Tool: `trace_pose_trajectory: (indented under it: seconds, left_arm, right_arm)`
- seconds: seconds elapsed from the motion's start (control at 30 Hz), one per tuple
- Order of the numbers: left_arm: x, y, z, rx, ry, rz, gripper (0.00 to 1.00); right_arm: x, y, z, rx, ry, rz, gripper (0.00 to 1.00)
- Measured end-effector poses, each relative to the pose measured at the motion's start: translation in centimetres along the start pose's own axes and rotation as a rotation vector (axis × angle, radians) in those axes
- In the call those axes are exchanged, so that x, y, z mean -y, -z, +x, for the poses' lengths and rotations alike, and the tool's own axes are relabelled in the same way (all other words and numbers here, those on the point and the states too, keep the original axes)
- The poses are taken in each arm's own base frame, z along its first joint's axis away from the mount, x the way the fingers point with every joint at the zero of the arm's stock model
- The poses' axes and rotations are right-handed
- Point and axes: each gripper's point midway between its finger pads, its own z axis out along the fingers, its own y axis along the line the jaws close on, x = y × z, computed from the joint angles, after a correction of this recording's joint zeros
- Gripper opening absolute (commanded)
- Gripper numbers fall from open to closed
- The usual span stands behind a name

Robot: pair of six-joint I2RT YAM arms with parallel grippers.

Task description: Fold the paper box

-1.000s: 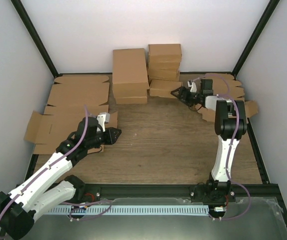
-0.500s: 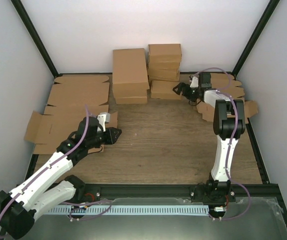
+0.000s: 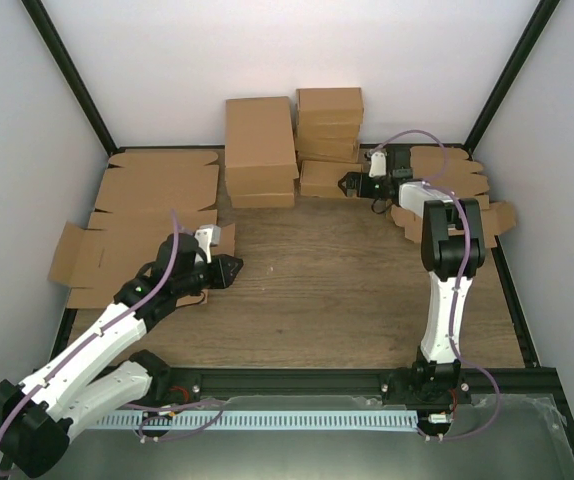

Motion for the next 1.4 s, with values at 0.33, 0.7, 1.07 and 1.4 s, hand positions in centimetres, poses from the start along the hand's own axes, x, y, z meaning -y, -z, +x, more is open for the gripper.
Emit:
trace_pose_trajectory:
  seconds: [0.33, 0.7, 1.07, 1.4]
  left_arm:
    - [-0.3, -0.3, 0.2, -0.01, 0.003, -0.014, 0.26]
    - [-0.7, -0.8, 0.5, -0.028, 0.007, -0.027, 0.26]
    - [-0.7, -1.0, 0.4, -0.032, 0.008, -0.031, 0.26]
    - [-0.7, -1.0, 0.4, -0.03, 0.002, -0.032, 0.36]
  right_arm:
    - [-0.2, -0.4, -1.5, 0.03, 0.046, -0.015, 1.0]
    - [-0.8, -1.6, -2.3, 0.038, 0.075, -0.04, 0.99]
    - [-1.1, -2.1, -2.7, 0.043, 0.065, -0.068, 1.0]
    - [-2.1, -1.7, -4.5, 0.077, 0.087, -0.058, 1.0]
